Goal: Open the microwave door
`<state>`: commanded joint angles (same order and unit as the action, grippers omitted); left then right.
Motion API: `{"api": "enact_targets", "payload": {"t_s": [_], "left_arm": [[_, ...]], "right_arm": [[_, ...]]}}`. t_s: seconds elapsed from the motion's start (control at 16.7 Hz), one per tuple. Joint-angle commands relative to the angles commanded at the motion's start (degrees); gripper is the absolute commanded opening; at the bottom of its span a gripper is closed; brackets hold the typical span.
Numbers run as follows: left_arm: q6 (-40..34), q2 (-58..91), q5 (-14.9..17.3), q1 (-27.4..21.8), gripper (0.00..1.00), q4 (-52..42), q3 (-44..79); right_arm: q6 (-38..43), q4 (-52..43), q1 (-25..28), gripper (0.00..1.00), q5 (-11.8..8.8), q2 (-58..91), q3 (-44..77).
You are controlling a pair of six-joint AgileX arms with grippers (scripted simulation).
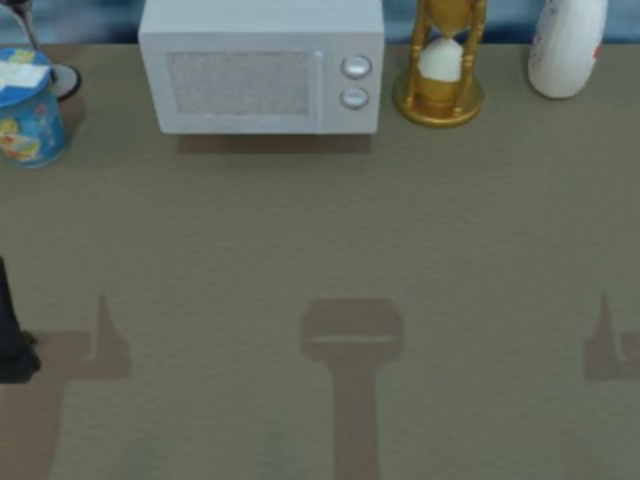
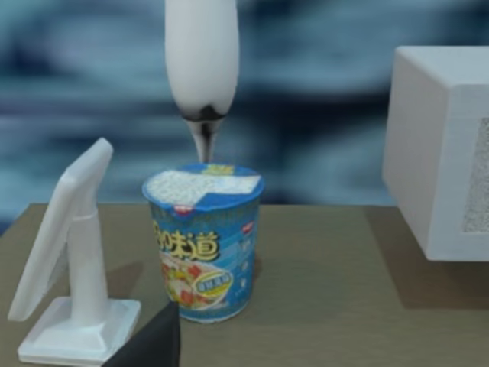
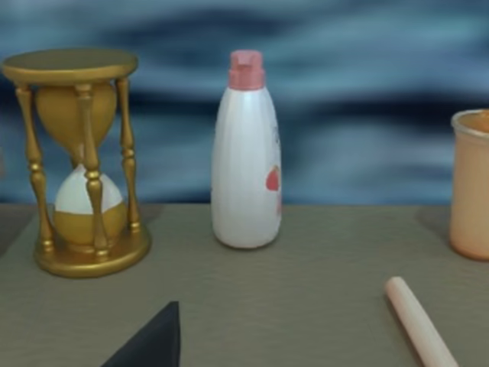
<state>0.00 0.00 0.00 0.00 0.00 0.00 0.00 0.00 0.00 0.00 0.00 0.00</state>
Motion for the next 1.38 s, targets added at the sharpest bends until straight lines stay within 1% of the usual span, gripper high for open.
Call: {"api": "enact_targets", "payload": {"t_s": [0.3, 0.6, 0.78, 0.96, 1.38], "left_arm": [[-0.34, 2.48, 0.05, -0.82, 1.00, -1.86, 2.54], [-2.31, 16.01, -0.43, -4.72, 1.00, -11.85, 15.47], [-4.14, 29.15, -1.33, -8.04, 1.00, -20.98, 26.97], [-6.42, 45.29, -2.80, -11.81, 1.00, -31.76, 40.45], [-13.16, 87.97, -7.74, -21.20, 1.00, -58.61, 77.00]], "right_arm": [[0.00, 0.00, 0.00, 1.00, 0.00, 0.00, 0.00], [0.00, 0.00, 0.00, 1.00, 0.00, 0.00, 0.00], [0.00, 0.00, 0.00, 1.00, 0.00, 0.00, 0.00], [0.00, 0.00, 0.00, 1.00, 0.00, 0.00, 0.00], [0.00, 0.00, 0.00, 1.00, 0.00, 0.00, 0.00]]}}
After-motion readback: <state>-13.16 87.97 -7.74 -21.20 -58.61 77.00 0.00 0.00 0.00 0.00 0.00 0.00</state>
